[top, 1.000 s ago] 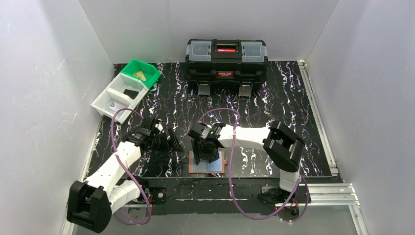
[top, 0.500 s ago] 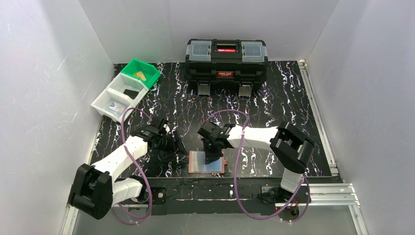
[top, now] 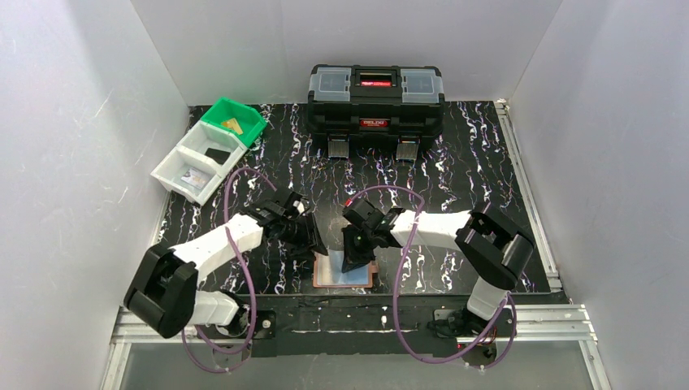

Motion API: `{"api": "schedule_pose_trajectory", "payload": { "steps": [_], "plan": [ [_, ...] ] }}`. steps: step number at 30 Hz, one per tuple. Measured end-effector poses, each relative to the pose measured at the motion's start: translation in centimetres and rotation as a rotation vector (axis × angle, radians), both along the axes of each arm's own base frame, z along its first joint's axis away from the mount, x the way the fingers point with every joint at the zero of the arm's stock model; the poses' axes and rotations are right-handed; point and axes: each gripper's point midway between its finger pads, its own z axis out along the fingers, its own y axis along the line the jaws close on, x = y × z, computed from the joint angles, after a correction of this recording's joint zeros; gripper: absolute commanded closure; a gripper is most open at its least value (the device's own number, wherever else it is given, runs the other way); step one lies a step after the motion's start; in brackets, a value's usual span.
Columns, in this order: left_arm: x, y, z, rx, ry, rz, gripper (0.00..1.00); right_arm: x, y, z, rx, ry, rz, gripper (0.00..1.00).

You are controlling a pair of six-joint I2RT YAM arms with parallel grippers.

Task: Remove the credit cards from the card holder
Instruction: Remove the credit card from the card holder.

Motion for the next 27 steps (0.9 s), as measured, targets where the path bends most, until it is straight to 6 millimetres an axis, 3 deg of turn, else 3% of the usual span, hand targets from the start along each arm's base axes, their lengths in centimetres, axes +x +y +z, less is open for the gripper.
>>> {"api": "schedule_pose_trajectory", "payload": {
  "steps": [6, 9, 15, 19, 27],
  "plan": [
    [-0.4, -1.7, -1.6, -0.011, 0.045, -0.041, 0.61, 0.0, 0.0, 0.0, 0.029, 0.008, 0.004, 0.89],
    [-0.7, -2.5, -2.4, -0.012, 0.063, -0.066, 0.69, 0.0, 0.0, 0.0, 0.036, 0.010, 0.007, 0.89],
    [-1.4, -3.7, -3.4, -0.011, 0.088, -0.093, 0.91, 0.1, 0.0, 0.2, 0.039, -0.001, 0.014, 0.71],
    [-1.6, -4.1, -3.3, -0.004, 0.080, -0.083, 1.00, 0.3, -0.7, 0.8, 0.015, -0.030, 0.022, 0.59],
    [-1.8, -4.5, -2.2, 0.016, 0.027, -0.047, 0.98, 1.8, -3.1, 3.6, -0.060, -0.102, -0.022, 0.49]
  ]
}}
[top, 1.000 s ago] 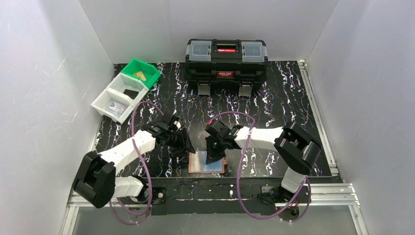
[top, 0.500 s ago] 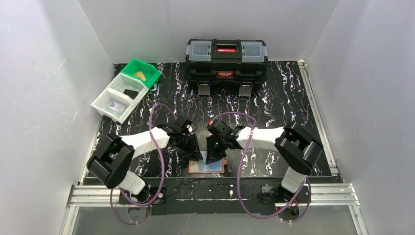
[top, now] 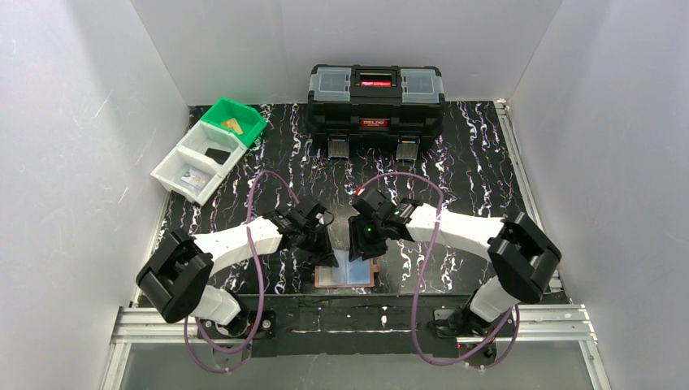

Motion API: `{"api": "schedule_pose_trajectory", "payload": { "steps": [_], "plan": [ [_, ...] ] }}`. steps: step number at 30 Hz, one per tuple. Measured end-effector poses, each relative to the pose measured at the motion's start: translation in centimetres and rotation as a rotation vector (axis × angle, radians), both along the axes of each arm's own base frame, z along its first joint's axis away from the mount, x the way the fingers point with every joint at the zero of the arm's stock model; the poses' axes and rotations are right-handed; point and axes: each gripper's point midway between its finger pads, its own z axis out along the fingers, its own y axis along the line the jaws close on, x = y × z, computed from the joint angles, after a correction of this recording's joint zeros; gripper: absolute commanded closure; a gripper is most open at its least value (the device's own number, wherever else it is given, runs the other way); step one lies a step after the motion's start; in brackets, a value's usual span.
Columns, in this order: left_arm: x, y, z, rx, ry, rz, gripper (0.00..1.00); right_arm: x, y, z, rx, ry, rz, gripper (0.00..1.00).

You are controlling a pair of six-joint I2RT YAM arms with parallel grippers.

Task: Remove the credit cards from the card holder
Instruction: Remove the credit card from the card holder.

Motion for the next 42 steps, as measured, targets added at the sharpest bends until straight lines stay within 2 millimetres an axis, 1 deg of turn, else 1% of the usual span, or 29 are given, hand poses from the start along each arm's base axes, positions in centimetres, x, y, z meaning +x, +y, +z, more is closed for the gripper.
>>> {"api": "schedule_pose_trajectory", "payload": {
  "steps": [4, 9, 13, 17, 20, 24, 25, 26, 29, 33, 38, 40, 42],
  "plan": [
    [0.0, -0.7, 0.3, 0.009, -0.012, 0.000, 0.83, 0.4, -1.1, 1.5, -0.008, -0.032, -0.025, 0.48],
    [0.3, -2.6, 0.5, 0.010, -0.020, -0.024, 0.73, 0.8, -2.6, 2.9, -0.018, -0.059, -0.059, 0.48],
    [0.5, -4.0, -0.1, 0.020, -0.011, -0.049, 0.62, 1.0, -3.6, 3.7, -0.017, -0.075, -0.089, 0.48],
    [0.8, -5.4, -0.8, 0.027, 0.000, -0.070, 0.53, 0.7, -4.8, 4.1, -0.012, -0.079, -0.114, 0.48],
    [1.1, -6.5, -1.1, 0.016, 0.003, -0.083, 0.50, 0.2, -5.5, 3.9, -0.016, -0.074, -0.128, 0.48],
    [1.4, -7.6, -1.2, -0.009, 0.017, -0.086, 0.48, -0.2, -6.3, 3.3, -0.031, -0.056, -0.146, 0.49],
    [1.5, -7.9, -1.2, -0.014, 0.019, -0.085, 0.46, -0.2, -6.4, 3.2, -0.038, -0.055, -0.149, 0.49],
    [1.6, -8.2, -1.1, -0.019, 0.021, -0.085, 0.44, -0.2, -6.6, 3.1, -0.045, -0.056, -0.154, 0.49],
    [1.8, -8.6, -1.0, -0.025, 0.028, -0.080, 0.43, 0.0, -7.1, 3.1, -0.058, -0.056, -0.167, 0.50],
    [2.3, -9.1, -0.6, -0.035, 0.014, -0.074, 0.40, 0.3, -7.5, 3.5, -0.054, -0.067, -0.185, 0.49],
    [2.6, -9.1, -0.3, -0.031, -0.006, -0.082, 0.39, 0.5, -7.6, 4.3, -0.030, -0.087, -0.196, 0.49],
    [2.5, -8.4, 0.2, -0.011, -0.021, -0.088, 0.39, 0.4, -7.4, 4.4, -0.019, -0.082, -0.192, 0.49],
    [2.5, -7.5, 1.5, 0.002, -0.050, -0.090, 0.40, 0.3, -7.0, 4.6, 0.003, -0.073, -0.186, 0.49]
  ]
}}
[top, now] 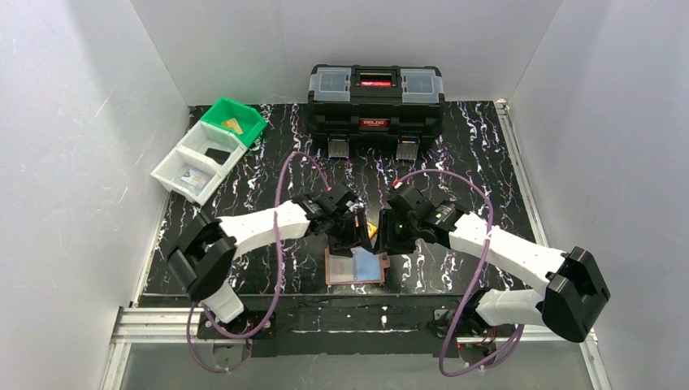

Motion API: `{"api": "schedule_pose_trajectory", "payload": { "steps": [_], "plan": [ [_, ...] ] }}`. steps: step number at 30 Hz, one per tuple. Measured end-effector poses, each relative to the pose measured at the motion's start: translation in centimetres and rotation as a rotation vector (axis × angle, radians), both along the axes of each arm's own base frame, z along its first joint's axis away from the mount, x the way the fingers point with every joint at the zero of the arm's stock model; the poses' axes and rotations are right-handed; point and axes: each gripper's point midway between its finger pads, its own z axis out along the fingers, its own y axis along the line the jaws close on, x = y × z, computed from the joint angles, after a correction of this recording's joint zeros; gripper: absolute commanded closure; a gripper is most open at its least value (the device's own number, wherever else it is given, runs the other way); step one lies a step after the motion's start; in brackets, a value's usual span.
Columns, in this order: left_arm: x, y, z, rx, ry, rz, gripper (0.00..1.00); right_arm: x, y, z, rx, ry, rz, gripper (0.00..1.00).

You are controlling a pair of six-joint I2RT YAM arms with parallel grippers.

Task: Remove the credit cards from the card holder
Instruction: Remove the credit card from the card holder.

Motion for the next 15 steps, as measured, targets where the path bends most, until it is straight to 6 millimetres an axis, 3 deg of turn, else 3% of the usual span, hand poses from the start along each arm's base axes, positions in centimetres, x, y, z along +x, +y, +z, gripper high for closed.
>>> {"api": "schedule_pose_trajectory", "payload": {
  "steps": [4, 7, 12, 15],
  "plan": [
    [0.2, 2.6, 3.2, -0.019, -0.070, 0.024, 0.42, -0.1, 1.5, 0.1, 0.052, 0.020, 0.015, 0.48],
    [0.6, 5.7, 4.2, -0.021, -0.098, 0.077, 0.43, -0.6, 2.8, -1.0, 0.050, 0.061, 0.048, 0.47],
    [0.6, 10.1, 2.9, 0.041, -0.069, 0.151, 0.44, -0.9, 5.6, -3.5, 0.004, 0.125, 0.105, 0.47],
    [0.0, 11.2, 2.0, 0.069, -0.047, 0.153, 0.44, -0.8, 7.1, -4.2, -0.014, 0.138, 0.132, 0.47]
  ]
}}
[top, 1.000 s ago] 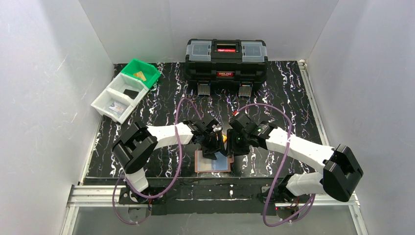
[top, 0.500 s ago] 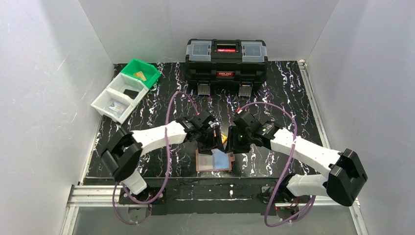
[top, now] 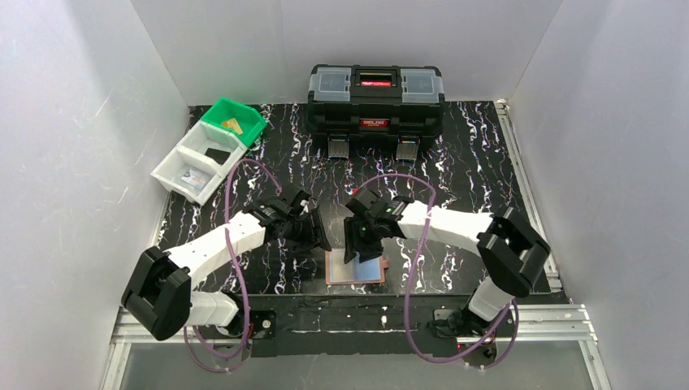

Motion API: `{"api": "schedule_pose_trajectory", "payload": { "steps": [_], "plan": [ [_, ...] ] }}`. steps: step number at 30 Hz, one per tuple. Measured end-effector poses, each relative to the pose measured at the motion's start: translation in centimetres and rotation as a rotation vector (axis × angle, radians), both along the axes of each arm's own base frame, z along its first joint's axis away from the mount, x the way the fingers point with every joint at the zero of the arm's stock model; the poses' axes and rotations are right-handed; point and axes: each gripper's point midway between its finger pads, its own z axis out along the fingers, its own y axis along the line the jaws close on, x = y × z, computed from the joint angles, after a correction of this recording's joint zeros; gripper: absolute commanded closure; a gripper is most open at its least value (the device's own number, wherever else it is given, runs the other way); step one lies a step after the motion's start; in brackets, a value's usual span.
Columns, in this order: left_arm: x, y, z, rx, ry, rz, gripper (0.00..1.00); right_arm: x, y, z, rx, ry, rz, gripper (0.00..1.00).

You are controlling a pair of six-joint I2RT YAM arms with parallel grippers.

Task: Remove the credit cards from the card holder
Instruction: Remove the credit card from the card holder.

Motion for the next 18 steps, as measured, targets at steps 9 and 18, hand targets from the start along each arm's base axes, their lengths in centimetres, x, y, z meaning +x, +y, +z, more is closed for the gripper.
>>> {"api": "schedule_pose_trajectory", "payload": {
  "steps": [9, 18],
  "plan": [
    [-1.2, 0.7, -1.3, 0.006, 0.039, -0.005, 0.46, -0.2, 1.5, -2.3, -0.060, 0.013, 0.058, 0.47],
    [-1.6, 0.3, -2.1, -0.024, 0.064, 0.021, 0.50, -0.3, 1.7, -3.3, -0.086, 0.006, 0.126, 0.63]
  ]
}}
